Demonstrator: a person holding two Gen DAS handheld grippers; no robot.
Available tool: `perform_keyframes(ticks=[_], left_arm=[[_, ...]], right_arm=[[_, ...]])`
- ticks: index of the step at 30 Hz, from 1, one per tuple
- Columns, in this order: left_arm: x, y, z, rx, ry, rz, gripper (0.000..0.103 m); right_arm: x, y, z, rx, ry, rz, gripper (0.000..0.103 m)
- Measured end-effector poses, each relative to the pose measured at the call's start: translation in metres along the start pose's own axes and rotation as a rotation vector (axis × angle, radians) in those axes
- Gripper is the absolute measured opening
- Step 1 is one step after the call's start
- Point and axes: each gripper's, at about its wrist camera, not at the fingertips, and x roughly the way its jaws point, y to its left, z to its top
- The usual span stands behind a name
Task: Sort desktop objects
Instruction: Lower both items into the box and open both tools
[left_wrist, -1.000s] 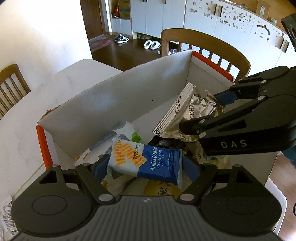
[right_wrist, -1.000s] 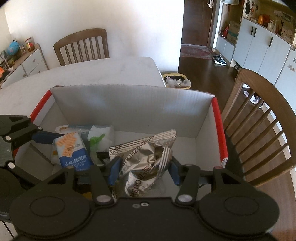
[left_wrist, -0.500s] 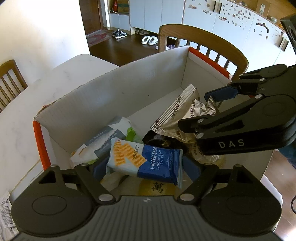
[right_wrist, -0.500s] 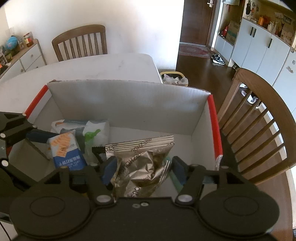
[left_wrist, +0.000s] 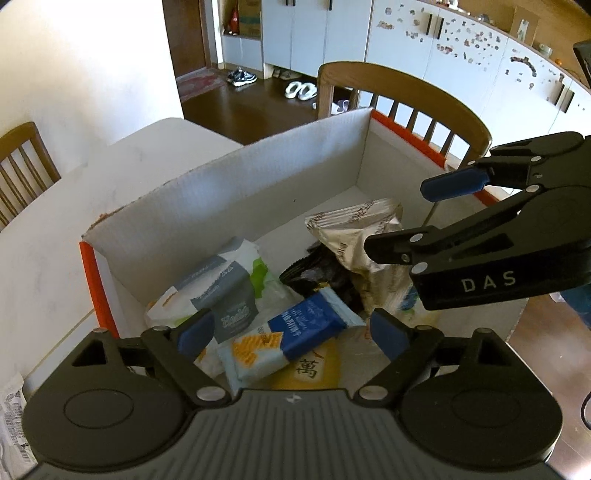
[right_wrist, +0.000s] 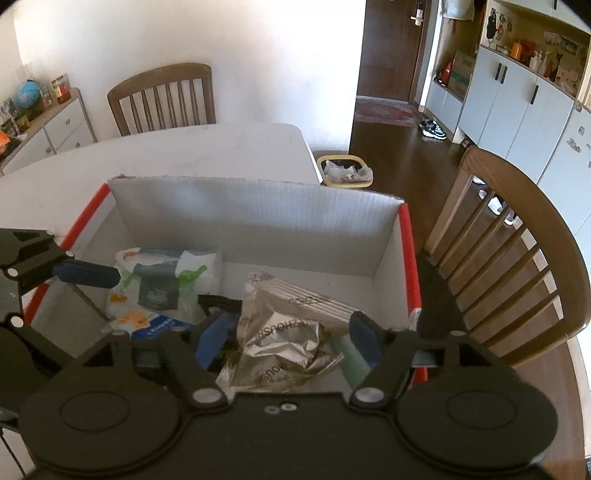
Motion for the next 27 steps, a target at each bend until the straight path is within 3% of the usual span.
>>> perform_keyframes(ticks=[27], left_arm=[[-0.078,-0.007,-0.022,-0.088,-0.153,0.042,0.091]], right_arm=[[-0.078,0.016,-0.009,0.046,-0.126,0.091,0.076]])
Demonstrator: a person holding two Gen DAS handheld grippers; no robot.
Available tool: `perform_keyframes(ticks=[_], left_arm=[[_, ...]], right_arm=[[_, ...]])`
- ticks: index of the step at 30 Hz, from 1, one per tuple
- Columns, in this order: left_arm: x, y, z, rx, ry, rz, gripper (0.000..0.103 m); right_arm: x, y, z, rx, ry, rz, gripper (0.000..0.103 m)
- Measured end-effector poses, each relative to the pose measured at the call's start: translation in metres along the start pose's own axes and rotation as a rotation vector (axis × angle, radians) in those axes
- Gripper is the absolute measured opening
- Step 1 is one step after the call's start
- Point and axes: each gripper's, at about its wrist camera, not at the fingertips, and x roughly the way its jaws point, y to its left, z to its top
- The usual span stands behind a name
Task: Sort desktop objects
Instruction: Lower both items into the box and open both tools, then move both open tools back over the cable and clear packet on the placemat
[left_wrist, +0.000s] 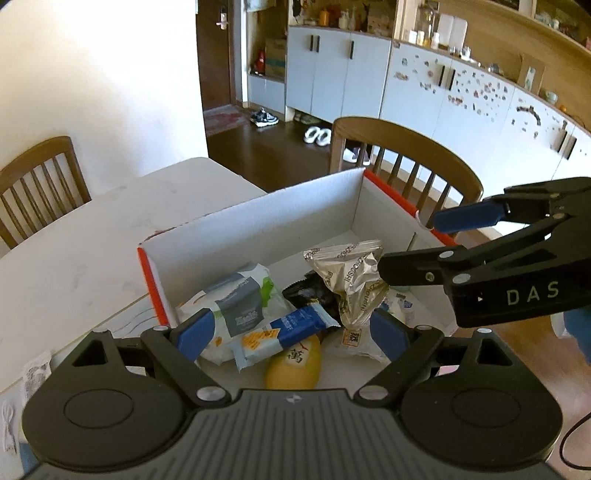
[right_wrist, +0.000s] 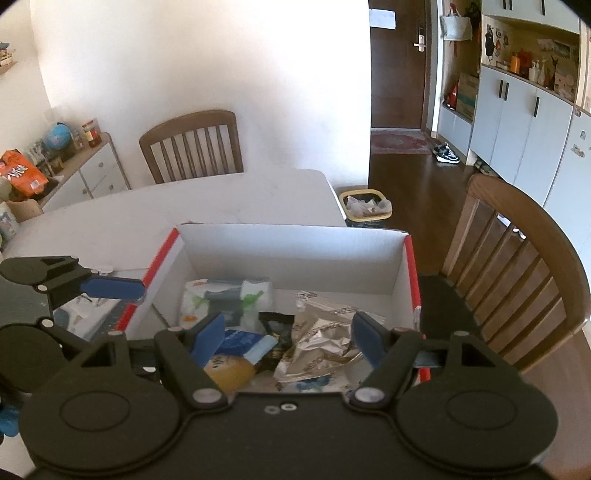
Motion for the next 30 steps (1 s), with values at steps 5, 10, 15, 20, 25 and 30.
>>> perform_keyframes(ticks=[5,10,15,20,25,30], left_arm=[[-0.018,-0.001,-0.007,-0.008,-0.038,0.029,0.091],[-0.036,0.004,-0.015,-0.04,-0.063,0.047,0.091],[-0.054,0.007,-0.024,-0.06,-0.092,0.067,0.091],[-0.071,0.015,-0.036,-0.078,-0.116,0.079,0.091],[-0.083,0.027,-0.048,-0.084,-0.116,0.094,0.091],[-0.095,0.047,-0.063,-0.09,-0.114,0.091,0.091]], right_arm=[[-0.012,0.004,-0.003,0.003,-0.02,0.007,0.077],[-0.021,0.011,-0.007,0.003,-0.035,0.01,0.078],[-0.031,0.022,-0.013,-0.008,-0.054,0.005,0.08],[-0.038,0.032,-0.016,-0.005,-0.065,-0.008,0.08],[-0.043,0.049,-0.019,0.011,-0.077,-0.022,0.08],[-0.045,0.073,-0.022,0.019,-0.085,-0.027,0.08]])
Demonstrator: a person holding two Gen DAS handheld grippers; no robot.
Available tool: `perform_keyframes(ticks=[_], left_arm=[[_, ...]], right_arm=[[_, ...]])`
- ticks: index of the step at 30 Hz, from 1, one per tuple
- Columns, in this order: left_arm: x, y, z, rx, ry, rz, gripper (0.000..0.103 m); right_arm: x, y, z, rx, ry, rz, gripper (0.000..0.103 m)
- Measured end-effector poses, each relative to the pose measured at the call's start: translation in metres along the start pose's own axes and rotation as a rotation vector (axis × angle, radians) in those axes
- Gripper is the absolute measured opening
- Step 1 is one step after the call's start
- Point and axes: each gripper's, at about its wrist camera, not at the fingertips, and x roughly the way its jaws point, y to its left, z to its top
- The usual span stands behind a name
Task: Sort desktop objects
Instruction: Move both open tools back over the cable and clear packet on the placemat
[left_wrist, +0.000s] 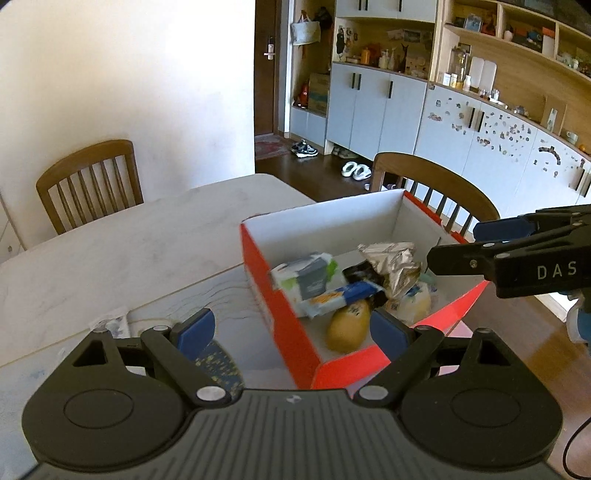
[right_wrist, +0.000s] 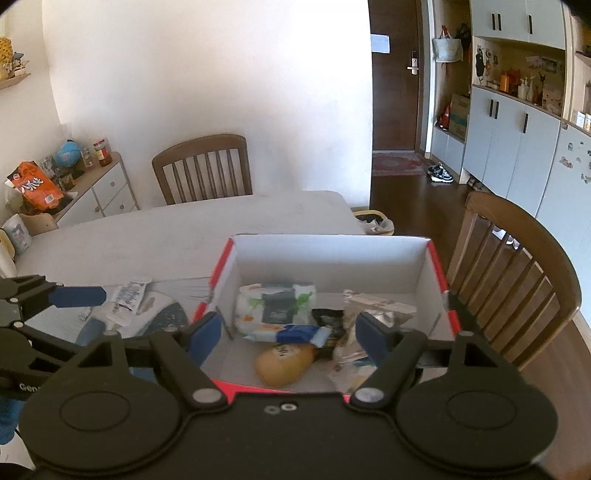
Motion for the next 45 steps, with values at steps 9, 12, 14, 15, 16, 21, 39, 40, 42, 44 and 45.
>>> perform_keyframes(ticks=[9,12,14,15,16,21,39,40,42,44,45], left_arm=[[-0.027,0.053,-0.019,-0.017,-0.006,0.019,0.091],[-0.035,0.072,-0.027,-0.034,-0.005,0.028,0.091],[-0.039,0.086,-0.031,-0.041,-0.004,0.035,0.091],[-0.041,0.093,-0.034,-0.046,-0.005,0.042,0.091],[-0.043,0.1,-0.036,-0.051,-0.006,0.046,0.091],[-0.05,0.128,-0.047,-0.073,-0.008,0.069,0.091],[-0.043,0.205,-0.083,-0.129,-0.021,0.17,0.091],[-0.04,0.209,-0.085,-0.13,-0.022,0.174,0.091],[-0.035,0.217,-0.088,-0.127,-0.024,0.176,0.091],[-0.028,0.226,-0.09,-0.122,-0.023,0.188,0.091],[-0.026,0.23,-0.092,-0.121,-0.024,0.191,0.091]], right_arm=[[0.01,0.061,-0.001,-0.009,-0.003,0.02,0.083],[0.015,0.081,0.0,-0.013,-0.004,0.023,0.084],[0.019,0.093,-0.001,-0.016,-0.002,0.028,0.084],[0.021,0.1,0.0,-0.017,-0.001,0.028,0.084],[0.024,0.106,0.0,-0.019,-0.001,0.03,0.084],[0.041,0.137,0.001,-0.029,0.003,0.041,0.085],[0.101,0.212,0.008,-0.107,0.055,0.112,0.087],[0.105,0.215,0.009,-0.114,0.057,0.113,0.087],[0.112,0.219,0.01,-0.121,0.059,0.117,0.087],[0.119,0.223,0.011,-0.126,0.06,0.114,0.088],[0.123,0.224,0.011,-0.127,0.061,0.114,0.089]])
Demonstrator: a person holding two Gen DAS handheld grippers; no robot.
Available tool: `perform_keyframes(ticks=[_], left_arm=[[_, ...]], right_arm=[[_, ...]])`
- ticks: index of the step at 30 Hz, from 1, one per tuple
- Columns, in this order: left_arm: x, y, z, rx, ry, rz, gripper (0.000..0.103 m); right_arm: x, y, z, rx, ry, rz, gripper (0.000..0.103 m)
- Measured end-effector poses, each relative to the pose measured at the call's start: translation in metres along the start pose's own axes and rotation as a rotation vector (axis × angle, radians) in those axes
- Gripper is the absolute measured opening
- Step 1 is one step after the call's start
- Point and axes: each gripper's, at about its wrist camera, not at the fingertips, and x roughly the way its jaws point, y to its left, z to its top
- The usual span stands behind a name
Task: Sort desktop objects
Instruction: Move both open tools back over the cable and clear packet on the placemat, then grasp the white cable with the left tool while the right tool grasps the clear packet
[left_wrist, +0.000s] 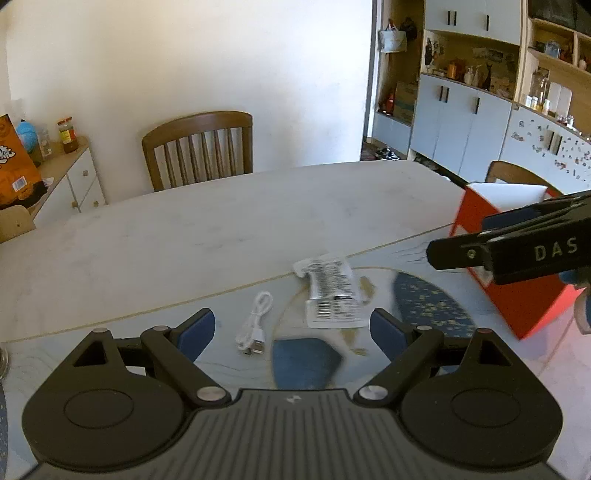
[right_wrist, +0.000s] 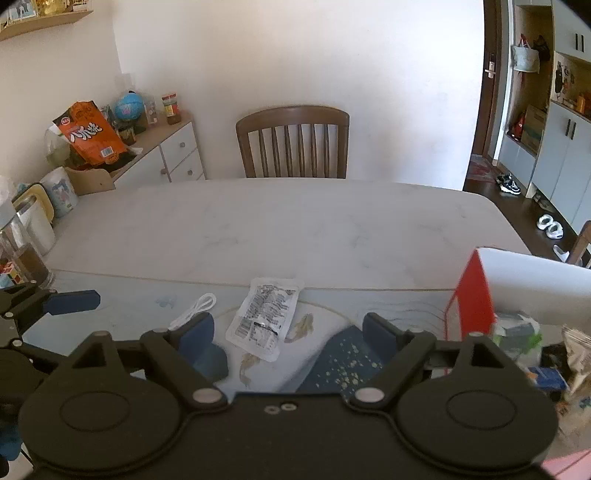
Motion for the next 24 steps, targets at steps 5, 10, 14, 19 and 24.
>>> perform_keyframes(ticks=[5,10,14,19,24], left_arm=[[0.024,0.016,-0.004,0.001,0.017,0.013,0.091],[0.046,0.026,-0.007,0.009,0.029,0.013,0.091],[0.063,0.034,-0.009,0.005,0.041,0.008,0.091],[0.081,0.037,-0.013,0.009,0.043,0.01,0.091],[0.097,0.044,-0.018,-0.003,0.062,0.0,0.091]], right_arm=[[0.022,0.006,0.001,0.0,0.017,-0.011,0.091],[0.045,0.01,0.002,0.012,0.027,-0.015,0.094],[0.063,0.012,0.002,0.029,0.049,-0.013,0.094],[0.083,0.016,0.001,0.027,0.081,-0.017,0.094],[0.102,0.019,0.003,0.028,0.107,-0.024,0.094]])
